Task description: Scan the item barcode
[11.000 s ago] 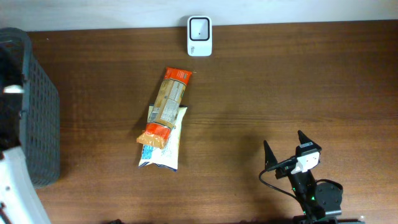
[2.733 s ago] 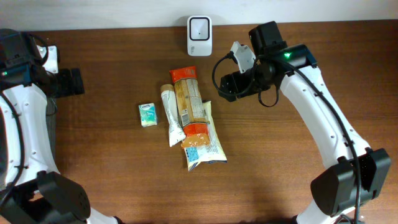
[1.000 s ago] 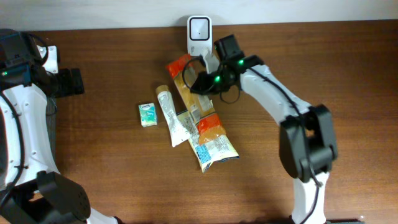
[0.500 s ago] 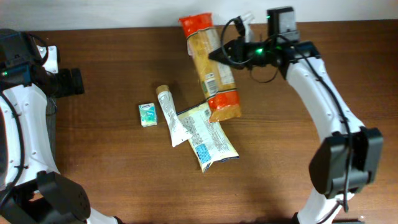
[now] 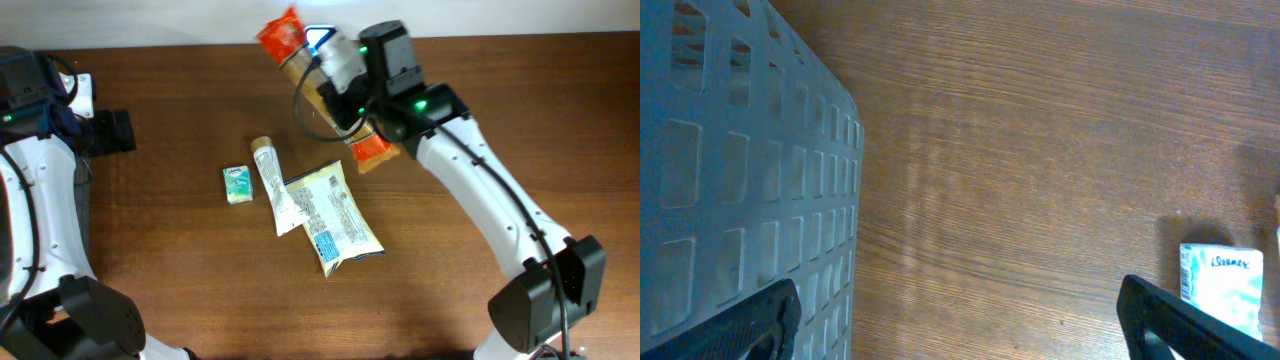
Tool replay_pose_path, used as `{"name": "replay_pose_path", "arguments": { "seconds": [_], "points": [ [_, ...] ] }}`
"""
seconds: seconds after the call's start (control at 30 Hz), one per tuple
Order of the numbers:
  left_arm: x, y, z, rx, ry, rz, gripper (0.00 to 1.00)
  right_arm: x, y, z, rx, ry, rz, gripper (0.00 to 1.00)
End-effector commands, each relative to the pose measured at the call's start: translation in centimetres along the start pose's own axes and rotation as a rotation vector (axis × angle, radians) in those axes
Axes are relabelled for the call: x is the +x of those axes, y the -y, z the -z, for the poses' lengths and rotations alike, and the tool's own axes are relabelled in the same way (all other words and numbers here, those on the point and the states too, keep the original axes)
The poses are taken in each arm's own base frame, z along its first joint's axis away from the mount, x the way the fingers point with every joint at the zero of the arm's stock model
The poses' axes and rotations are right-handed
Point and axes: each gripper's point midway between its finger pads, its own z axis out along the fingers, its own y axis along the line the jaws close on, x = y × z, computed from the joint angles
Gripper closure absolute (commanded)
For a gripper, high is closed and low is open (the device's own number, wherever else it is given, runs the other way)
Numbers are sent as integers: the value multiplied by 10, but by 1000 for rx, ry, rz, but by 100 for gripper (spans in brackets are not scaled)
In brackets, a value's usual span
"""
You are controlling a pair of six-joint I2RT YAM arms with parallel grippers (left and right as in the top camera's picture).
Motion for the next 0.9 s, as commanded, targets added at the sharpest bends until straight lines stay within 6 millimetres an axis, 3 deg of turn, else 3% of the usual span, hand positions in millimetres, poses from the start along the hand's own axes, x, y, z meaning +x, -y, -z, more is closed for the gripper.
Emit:
{"name": "replay_pose_path", "arguments": {
  "seconds": [0.0,0.2,0.3,0.37,0.5,0.67,0.87],
  "points": [
    [-1,-1,2,7,6,-7,1,-29,17,-10,130,66,491,96],
    [-1,-1,2,7,7,-7,1,-91,54,-65,445,375,811,96],
    [-1,-1,2,7,7,-7,1,-106,62,-80,612,515,920,96],
    [-1,-1,2,7,7,-7,1,-100,63,-95,694,535,1026,96],
    [-1,-1,2,7,6,-7,1,-90,63,-123,679,510,1086,96],
    [-1,-1,2,7,6,-7,1,-95,75,-138,665,499,1088,96],
    [-1,-1,2,7,6,-7,1,-75,72,-163,592,454,1091,96]
  ]
}}
